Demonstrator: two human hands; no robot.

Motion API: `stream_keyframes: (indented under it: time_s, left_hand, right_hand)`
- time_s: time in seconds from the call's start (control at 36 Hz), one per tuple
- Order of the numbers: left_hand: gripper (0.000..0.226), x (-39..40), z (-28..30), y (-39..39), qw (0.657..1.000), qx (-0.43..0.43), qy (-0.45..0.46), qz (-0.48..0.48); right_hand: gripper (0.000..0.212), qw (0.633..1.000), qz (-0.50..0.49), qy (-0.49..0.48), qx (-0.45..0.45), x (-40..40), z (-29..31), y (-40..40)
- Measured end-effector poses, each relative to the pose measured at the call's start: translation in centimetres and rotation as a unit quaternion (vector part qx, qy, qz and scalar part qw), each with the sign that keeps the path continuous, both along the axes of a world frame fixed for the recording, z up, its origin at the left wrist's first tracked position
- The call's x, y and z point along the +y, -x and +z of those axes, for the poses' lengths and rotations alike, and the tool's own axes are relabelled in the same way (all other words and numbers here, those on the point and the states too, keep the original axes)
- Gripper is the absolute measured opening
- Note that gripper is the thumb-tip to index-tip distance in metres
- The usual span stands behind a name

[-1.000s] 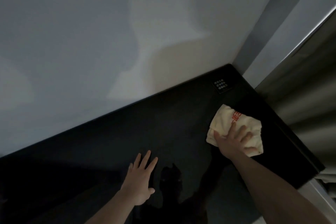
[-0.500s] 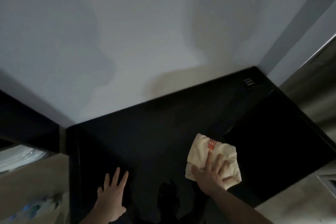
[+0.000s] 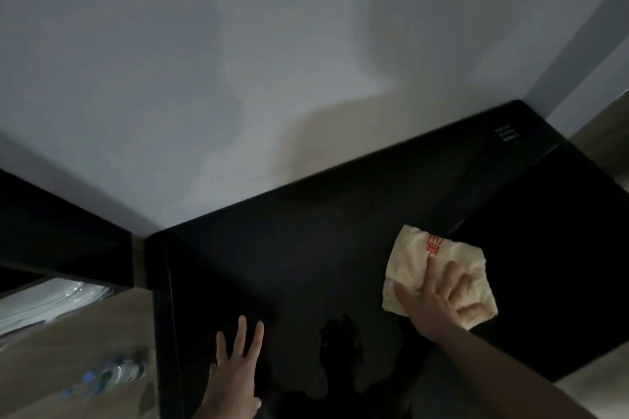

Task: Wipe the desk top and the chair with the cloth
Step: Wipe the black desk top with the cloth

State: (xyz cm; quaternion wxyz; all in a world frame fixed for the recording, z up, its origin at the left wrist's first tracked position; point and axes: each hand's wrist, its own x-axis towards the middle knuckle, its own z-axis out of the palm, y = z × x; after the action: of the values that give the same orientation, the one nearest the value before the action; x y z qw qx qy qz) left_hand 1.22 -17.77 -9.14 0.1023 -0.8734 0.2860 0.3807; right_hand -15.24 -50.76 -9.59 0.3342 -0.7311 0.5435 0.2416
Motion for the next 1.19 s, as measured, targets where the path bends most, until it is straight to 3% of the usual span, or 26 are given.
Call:
stream_keyframes:
  time_s: [0.22,0.39,0.69,0.86,1.0,1.19]
  left_hand:
    - [0.125,0.6,1.4,-0.4,0.999,0.005,0.047,-0.01]
    - [0.107,2.2,2.3,-2.1,0.996,0.06,0.064,-0.003]
    - [0.093,16.3,3.6,-3.2,0.987,0.07,0.141,0.001]
    - [0.091,24.3,4.6,-3.7,0.988,0.02,0.146,-0.041]
    - [0.088,25.2,5.7,-3.8,0.983,0.001,0.168,-0.075]
    - [0.08,18.1,5.9,0.2,0.966,0.014,0.216,-0.141]
  right_hand:
    - [0.103,0.999,-0.022,0.036,0.011,0.8,0.1,-0.9]
    - [0.101,0.998,-0.033,0.045,0.006,5.8,-0.5,-1.3]
    - [0.1,0.999,-0.009,0.025,-0.017,29.2,0.6,-4.3]
    - [0.102,0.997,0.047,-0.033,-0.055,41.3,1.9,-6.0]
    - [0.103,0.993,0.07,-0.048,-0.087,41.4,3.2,-4.5]
    - [0.09,0.98,-0.027,0.024,-0.196,37.7,5.2,1.4]
